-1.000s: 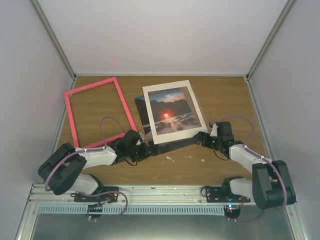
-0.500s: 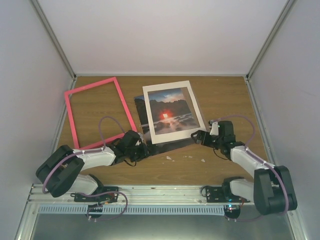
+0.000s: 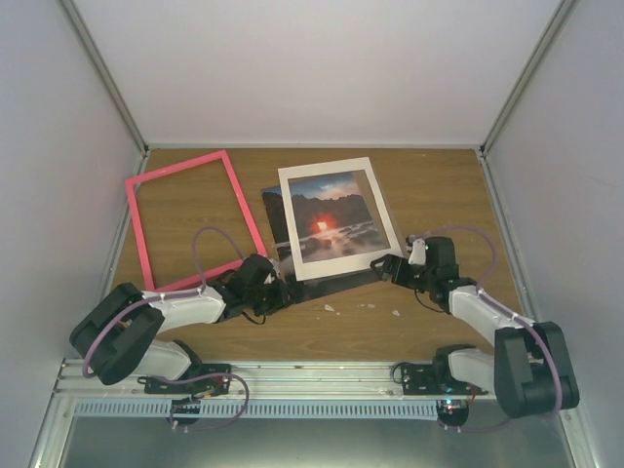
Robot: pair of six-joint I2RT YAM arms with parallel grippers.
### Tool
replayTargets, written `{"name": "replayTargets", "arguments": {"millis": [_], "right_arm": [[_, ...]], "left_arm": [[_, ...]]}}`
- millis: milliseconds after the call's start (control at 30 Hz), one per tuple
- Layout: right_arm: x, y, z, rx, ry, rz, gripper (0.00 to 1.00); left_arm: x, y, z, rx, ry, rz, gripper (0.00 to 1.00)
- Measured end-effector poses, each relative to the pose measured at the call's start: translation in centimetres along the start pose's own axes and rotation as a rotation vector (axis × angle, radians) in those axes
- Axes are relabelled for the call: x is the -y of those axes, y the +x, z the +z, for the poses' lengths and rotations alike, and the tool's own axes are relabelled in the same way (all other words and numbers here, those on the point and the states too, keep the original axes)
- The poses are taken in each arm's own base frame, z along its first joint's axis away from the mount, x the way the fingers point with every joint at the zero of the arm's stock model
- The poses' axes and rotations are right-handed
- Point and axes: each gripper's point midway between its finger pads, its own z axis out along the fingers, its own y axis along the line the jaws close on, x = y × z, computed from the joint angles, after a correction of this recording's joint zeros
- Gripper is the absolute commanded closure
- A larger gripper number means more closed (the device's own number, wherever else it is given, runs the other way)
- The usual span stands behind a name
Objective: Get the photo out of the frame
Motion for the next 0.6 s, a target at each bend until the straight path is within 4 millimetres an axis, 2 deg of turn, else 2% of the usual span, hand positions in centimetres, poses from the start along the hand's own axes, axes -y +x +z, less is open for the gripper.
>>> {"name": "replayTargets", "arguments": {"millis": [333,600], "right_arm": [[0.5,1.3,0.4,-0.014,-0.013,0.064,0.15],[0.6,1.8,0.5,-0.006,-0.034,0.098,0.29]], "left_arm": [[0.0,0.0,0.0,0.0,0.003,-0.001,0.73],[-0.1,0.1,-0.1,0.005,0.012,-0.003,0.73]]}}
